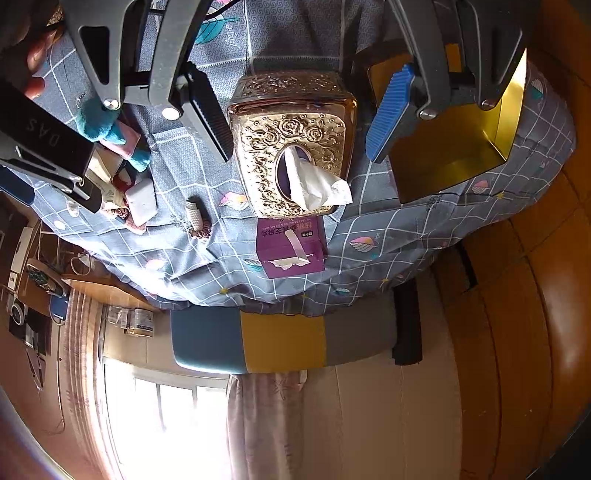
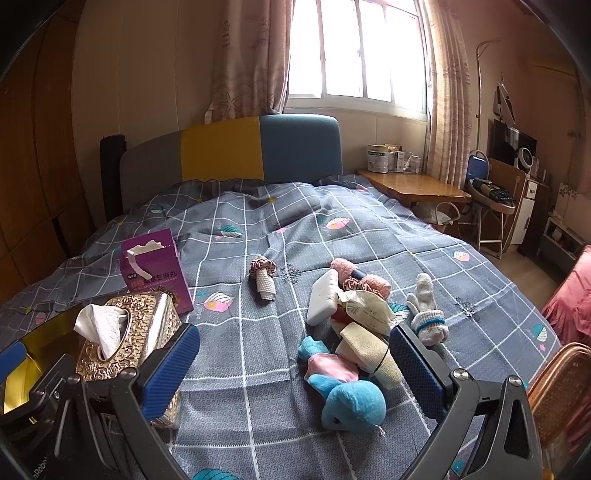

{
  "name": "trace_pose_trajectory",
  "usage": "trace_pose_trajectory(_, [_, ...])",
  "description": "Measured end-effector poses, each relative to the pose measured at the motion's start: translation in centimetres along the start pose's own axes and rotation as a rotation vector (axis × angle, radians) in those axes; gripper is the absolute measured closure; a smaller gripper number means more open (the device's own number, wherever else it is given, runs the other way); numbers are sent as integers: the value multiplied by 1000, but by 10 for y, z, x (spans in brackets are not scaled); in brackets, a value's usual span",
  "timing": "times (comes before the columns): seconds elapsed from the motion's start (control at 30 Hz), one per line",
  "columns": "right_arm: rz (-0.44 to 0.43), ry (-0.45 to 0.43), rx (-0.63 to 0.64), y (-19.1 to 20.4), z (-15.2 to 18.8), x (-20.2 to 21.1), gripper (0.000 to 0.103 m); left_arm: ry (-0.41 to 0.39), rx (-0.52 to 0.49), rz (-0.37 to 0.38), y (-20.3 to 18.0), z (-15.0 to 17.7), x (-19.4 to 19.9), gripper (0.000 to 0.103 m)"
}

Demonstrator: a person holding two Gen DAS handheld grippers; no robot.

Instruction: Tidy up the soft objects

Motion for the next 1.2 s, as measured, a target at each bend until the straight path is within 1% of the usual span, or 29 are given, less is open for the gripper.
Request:
trace_pose_trajectory(0.33, [15,3,-15,-12,1,-4,0,6,-22,21,-9,1,-2,28])
trace_pose_trajectory(0.43, [32,4,-29,-20,1,-6,0,15,-27,39,-13,2,-4,27])
trace_pose_trajectory(0.53, [52,8,-42,-30,1,-8,0,31,-34,75,-20,3,-9,28])
trace_pose_trajectory(0.63, [79,13,-63,-45,1,-11,0,57,-34,162,-30,3,-14,27])
trace_pose_trajectory(0.67, [89,13,-68,-51,0,-12,0,75,-35,206,-35,3,-17,27])
trace_pose_trajectory(0.73, [116,14,-81,-66,-1,-14,0,127,-34,317,-49,3,-26,26])
trace_pose_trajectory(0.8, [149,20,-100,-84,-2,-16,0,162,-27,403,-63,2,-34,22])
trace_pose_trajectory(0.83, [161,26,-115,-95,-2,-16,0,178,-37,434,-72,2,-39,22])
trace_pose_trajectory(0.93, [207,48,-166,-130,0,-16,0,223,-55,503,-99,9,-53,22])
trace_pose_trajectory(0.97, [229,52,-174,-140,2,-15,0,252,-51,523,-108,12,-60,22])
trace_pose_trajectory(1.03, [269,56,-180,-160,4,-13,0,345,-25,583,-129,24,-75,22])
trace_pose_trajectory(1.07, [285,60,-184,-168,6,-12,0,383,-12,598,-136,30,-79,22])
trace_pose_trajectory(1.13, [307,72,-197,-184,10,-10,0,442,6,635,-154,42,-87,22])
trace_pose_trajectory(1.2, [316,84,-200,-193,14,-9,0,474,12,653,-167,51,-90,22])
Point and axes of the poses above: each gripper's, at about its wrist camera, not at the fingertips, and x roughly against the way its jaws point, y to its left, z to its underside, the point moved 2 cm from there along -x, roughly the way its jaws point, and after that the axes turned 15 degrees about -y, right-handed, at the moved point
